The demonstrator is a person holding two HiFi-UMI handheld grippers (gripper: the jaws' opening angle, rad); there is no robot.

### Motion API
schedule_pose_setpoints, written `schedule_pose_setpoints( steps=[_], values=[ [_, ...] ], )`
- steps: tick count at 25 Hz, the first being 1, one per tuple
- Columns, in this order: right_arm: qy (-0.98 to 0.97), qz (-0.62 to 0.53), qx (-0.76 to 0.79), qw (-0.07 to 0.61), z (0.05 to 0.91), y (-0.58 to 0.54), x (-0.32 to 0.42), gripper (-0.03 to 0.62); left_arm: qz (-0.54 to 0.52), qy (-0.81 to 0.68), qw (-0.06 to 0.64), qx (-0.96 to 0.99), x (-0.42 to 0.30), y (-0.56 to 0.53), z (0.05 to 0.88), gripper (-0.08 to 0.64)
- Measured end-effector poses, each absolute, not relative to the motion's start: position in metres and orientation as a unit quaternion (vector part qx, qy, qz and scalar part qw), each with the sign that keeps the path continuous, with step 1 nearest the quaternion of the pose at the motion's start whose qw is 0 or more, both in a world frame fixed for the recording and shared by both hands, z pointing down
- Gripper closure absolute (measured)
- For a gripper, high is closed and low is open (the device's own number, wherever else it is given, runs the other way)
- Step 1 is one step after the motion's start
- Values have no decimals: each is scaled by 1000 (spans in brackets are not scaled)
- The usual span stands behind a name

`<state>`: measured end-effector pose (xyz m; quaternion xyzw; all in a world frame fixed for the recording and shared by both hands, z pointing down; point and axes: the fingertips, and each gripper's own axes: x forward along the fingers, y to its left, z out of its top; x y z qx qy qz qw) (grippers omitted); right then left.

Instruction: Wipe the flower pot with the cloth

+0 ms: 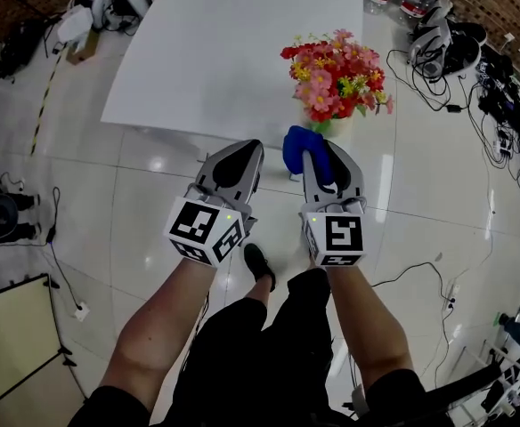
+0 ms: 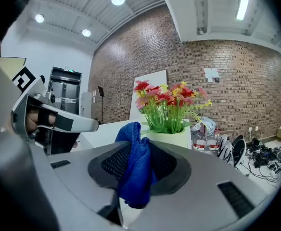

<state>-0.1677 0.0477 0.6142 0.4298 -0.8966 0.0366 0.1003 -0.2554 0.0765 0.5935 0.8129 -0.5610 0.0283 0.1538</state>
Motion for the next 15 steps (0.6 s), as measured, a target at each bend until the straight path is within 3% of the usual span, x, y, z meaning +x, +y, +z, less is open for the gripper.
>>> schedule_pose_setpoints(
  steps=[15],
  values=[
    [-885,23,453,106,610,36,-117,494,34,-541,160,825,-225,64,587,563]
  ],
)
